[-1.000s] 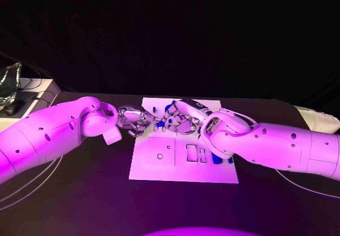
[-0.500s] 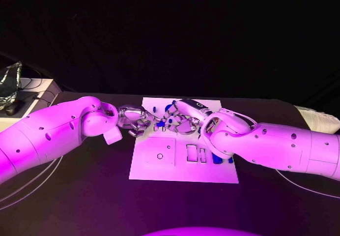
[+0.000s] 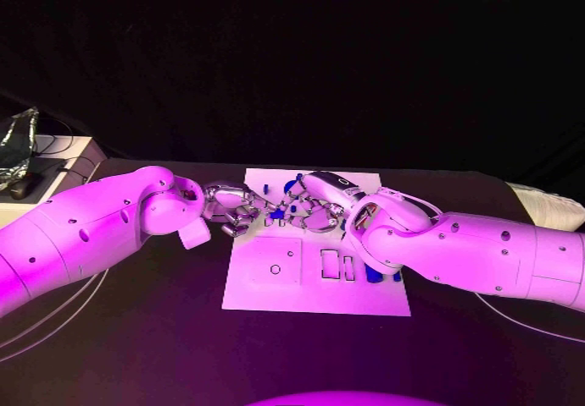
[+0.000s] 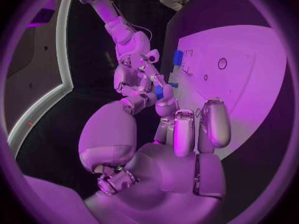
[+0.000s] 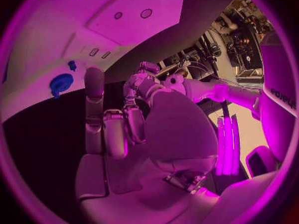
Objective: Assemble the parts on the task board
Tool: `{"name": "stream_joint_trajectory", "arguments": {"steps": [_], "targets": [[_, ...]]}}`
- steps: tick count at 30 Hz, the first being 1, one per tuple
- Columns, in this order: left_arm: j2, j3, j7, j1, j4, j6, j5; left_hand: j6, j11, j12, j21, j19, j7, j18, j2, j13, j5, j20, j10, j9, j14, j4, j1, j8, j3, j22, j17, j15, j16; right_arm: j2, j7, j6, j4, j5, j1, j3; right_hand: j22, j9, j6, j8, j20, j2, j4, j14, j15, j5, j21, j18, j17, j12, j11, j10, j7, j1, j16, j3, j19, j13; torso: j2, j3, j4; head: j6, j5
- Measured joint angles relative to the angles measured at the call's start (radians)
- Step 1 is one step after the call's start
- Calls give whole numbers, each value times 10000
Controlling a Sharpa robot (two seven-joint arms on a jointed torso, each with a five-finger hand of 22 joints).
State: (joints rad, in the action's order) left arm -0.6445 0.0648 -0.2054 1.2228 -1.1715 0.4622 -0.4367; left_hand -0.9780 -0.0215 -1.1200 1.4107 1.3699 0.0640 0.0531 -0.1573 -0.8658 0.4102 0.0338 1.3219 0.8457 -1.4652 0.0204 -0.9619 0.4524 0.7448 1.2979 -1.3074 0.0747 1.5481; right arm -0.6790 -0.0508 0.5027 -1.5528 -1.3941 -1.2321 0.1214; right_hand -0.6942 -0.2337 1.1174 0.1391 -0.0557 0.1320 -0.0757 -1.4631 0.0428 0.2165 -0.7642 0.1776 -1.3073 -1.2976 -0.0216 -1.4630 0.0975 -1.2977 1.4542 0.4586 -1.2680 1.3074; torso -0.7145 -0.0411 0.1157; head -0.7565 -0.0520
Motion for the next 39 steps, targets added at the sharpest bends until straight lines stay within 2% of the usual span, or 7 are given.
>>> {"name": "stream_joint_trajectory", "arguments": {"steps": [4,6,13,19,27,39], "targets": [[3,0,-20,2,4,-12,7,-163,35,0,0,0,-160,-1,-76,23,3,0,-35,-39,0,114,-2,-62,-285,-10,0,0,0,0,-5,8,-5,-15,7,1,0,0,0,0,0,0,0,0,0,0,1,-1,0,0,0,0,0,0,0,0,0,0,0,-1,4,-1,-13],[5,0,-33,3,6,-15,12,-230,-56,0,-40,0,-230,0,-124,23,4,0,-126,-73,0,227,-50,-96,-534,-10,0,0,0,-3,-11,15,-6,-23,9,3,0,0,0,0,0,1,1,-21,21,-1,1,0,0,0,0,0,0,0,0,-1,0,-1,-1,-2,5,-1,-19],[19,5,-57,7,6,-27,41,-314,-106,0,-40,0,-308,-1,-206,49,9,0,-216,-125,0,417,-132,-155,-965,-9,0,0,0,-6,-25,27,-16,-52,16,8,1,0,0,0,0,1,1,-38,37,-1,2,0,1,0,-1,0,0,0,0,-1,1,7,-6,-4,5,-1,-21],[38,7,-36,11,12,-79,80,-317,-86,-20,-40,0,-274,0,-125,3,60,0,-227,-150,-37,379,-959,-230,-936,44,0,37,0,0,-45,27,-8,-72,23,13,2,0,0,0,0,2,2,-38,37,-1,2,0,-8,0,-1,0,0,-1,0,-2,0,7,-6,-4,4,-12,-13],[96,-7,-11,10,81,-168,113,-369,-35,-70,-40,4,-222,0,-232,-65,102,4,-60,-80,-54,550,-1095,-232,-764,103,0,19,53,10,-98,65,7,-92,23,12,2,-6,0,0,-1,2,2,-38,37,-1,2,0,-7,1,-1,0,0,-2,0,-2,1,5,-5,-2,4,-30,-13],[134,-12,-34,17,86,-371,70,-542,-32,-186,111,184,-255,-1,-237,-193,273,4,86,-68,-17,755,-1101,-187,-559,103,0,54,150,-6,-151,147,4,-118,39,14,70,-9,0,-1,-1,3,3,-38,36,-1,23,-1,-6,1,-2,-1,0,-2,0,-3,1,4,-4,-1,4,-23,14]]}}
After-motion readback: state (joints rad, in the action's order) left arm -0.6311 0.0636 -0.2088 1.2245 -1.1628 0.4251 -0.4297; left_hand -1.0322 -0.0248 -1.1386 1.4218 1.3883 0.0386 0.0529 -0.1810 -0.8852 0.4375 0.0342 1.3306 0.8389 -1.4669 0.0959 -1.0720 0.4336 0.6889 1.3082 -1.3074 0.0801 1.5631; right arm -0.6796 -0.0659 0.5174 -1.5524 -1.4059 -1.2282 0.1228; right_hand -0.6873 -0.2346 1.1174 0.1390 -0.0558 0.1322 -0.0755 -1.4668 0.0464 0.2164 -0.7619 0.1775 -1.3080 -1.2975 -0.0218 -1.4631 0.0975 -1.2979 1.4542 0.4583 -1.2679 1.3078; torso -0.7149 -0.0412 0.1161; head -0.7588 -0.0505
